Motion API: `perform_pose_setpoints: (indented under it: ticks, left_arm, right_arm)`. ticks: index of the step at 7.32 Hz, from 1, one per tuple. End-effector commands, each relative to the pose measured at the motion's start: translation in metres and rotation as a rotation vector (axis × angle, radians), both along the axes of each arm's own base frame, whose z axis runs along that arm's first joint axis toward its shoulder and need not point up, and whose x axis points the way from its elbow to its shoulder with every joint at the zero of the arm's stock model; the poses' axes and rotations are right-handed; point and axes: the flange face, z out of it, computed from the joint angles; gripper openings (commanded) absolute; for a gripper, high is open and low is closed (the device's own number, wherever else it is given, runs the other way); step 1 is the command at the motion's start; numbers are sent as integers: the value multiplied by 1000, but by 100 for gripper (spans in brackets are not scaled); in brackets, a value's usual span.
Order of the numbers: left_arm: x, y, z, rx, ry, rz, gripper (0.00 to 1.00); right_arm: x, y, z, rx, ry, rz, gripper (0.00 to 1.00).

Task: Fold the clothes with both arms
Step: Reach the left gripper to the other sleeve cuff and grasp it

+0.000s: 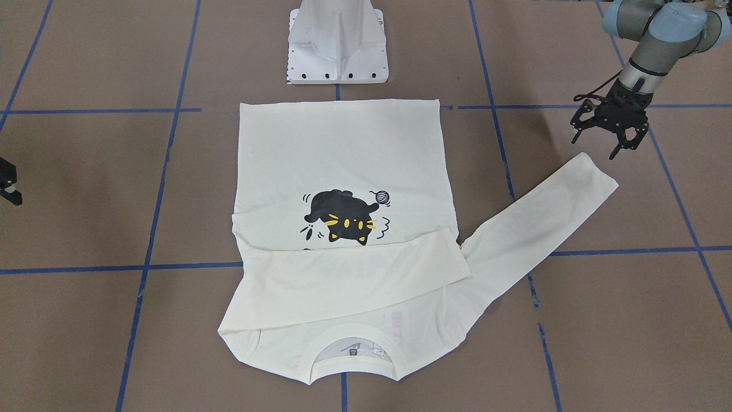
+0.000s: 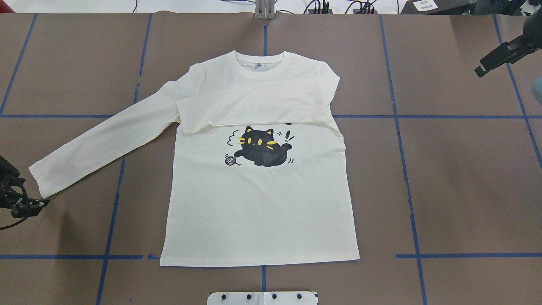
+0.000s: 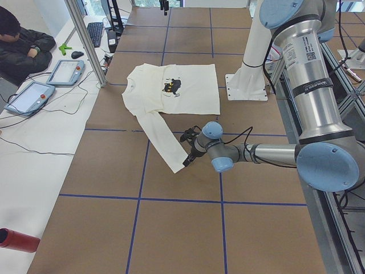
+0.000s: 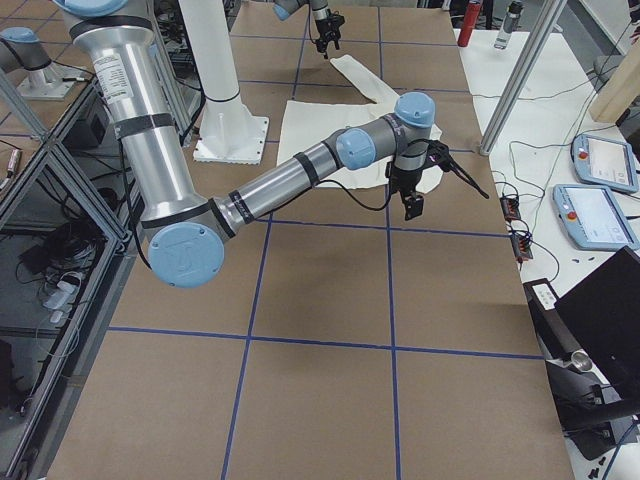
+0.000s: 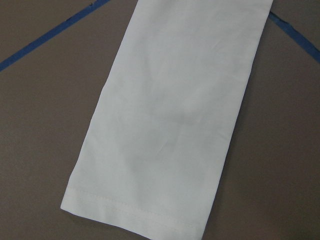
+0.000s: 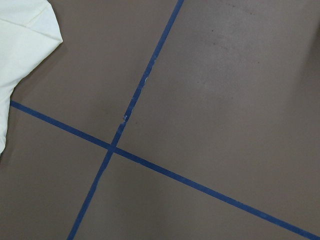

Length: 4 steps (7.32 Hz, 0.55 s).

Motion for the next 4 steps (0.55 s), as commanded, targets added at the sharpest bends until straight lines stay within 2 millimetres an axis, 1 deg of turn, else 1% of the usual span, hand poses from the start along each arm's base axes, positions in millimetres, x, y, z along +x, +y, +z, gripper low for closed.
perform_pose_setpoints:
  ticks: [1,2,3,4]
  left_arm:
    - [13,-6,9,3,-15,2,89]
    - [19,-12,10,12,-18,-4,84]
    - [19,-12,10,13,-18,-3,73]
    - [19,-12,10,14,-17,-3,56]
  right_arm:
    - [1,1,1,-2,1,1,100]
    - [0,1,2,-3,1,0,100]
    - [0,2,2,-2,1,0,100]
    - [0,2,2,-3,1,0,100]
